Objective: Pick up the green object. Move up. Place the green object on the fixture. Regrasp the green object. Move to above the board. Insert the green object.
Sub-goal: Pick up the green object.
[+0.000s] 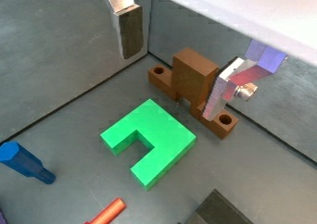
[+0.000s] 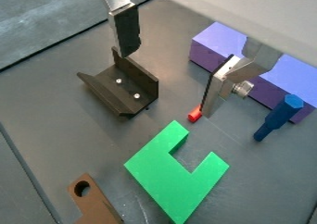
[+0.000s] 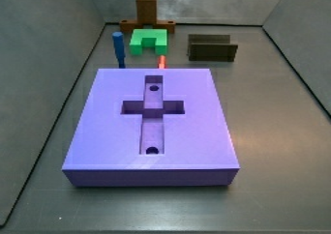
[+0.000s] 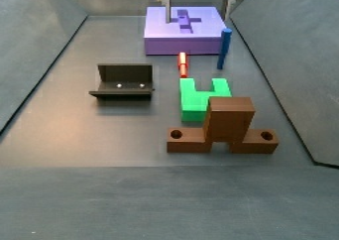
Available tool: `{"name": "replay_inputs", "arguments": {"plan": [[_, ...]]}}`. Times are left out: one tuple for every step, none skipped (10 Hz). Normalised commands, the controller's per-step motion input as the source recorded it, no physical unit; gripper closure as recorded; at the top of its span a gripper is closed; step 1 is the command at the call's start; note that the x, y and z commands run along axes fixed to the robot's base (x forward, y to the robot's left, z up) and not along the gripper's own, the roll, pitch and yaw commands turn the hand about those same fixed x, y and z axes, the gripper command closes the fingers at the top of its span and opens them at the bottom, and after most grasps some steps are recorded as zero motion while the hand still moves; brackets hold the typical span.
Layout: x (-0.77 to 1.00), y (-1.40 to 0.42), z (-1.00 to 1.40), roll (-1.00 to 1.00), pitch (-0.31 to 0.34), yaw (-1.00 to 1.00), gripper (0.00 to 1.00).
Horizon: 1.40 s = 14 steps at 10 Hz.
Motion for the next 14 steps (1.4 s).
{"name": "replay_inputs", "arguments": {"plan": [[0.20,-0.03,-0.07,0.00,0.014,0.00,0.00],[0.59,0.00,-0.61,-0.17,-0.254,-0.04,0.00],[0.53,-0.06,-0.58,-0.15,-0.314,-0.05,0.00],[0.54,-0.03,-0.60,-0.14,-0.306,-0.02,0.00],[0.32,0.00,-0.65,-0.11,-0.293,0.00,0.00],[0.17,-0.12,-0.58,-0.14,-0.306,-0.06,0.00],[-0.01,-0.30,-0.35,-0.23,-0.350,-0.15,0.00],[0.00,-0.28,-0.37,-0.21,-0.399,-0.19,0.00],[-0.07,-0.17,-0.52,-0.12,-0.361,-0.23,0.00],[-0.12,-0.07,-0.53,-0.12,-0.346,-0.17,0.00],[-0.13,-0.03,-0.49,-0.14,-0.360,-0.14,0.00],[-0.10,0.00,-0.50,-0.13,-0.351,-0.11,0.00],[-0.11,0.00,-0.51,-0.13,-0.347,-0.08,0.00],[-0.21,0.00,-0.49,-0.13,-0.353,-0.01,0.00]]}}
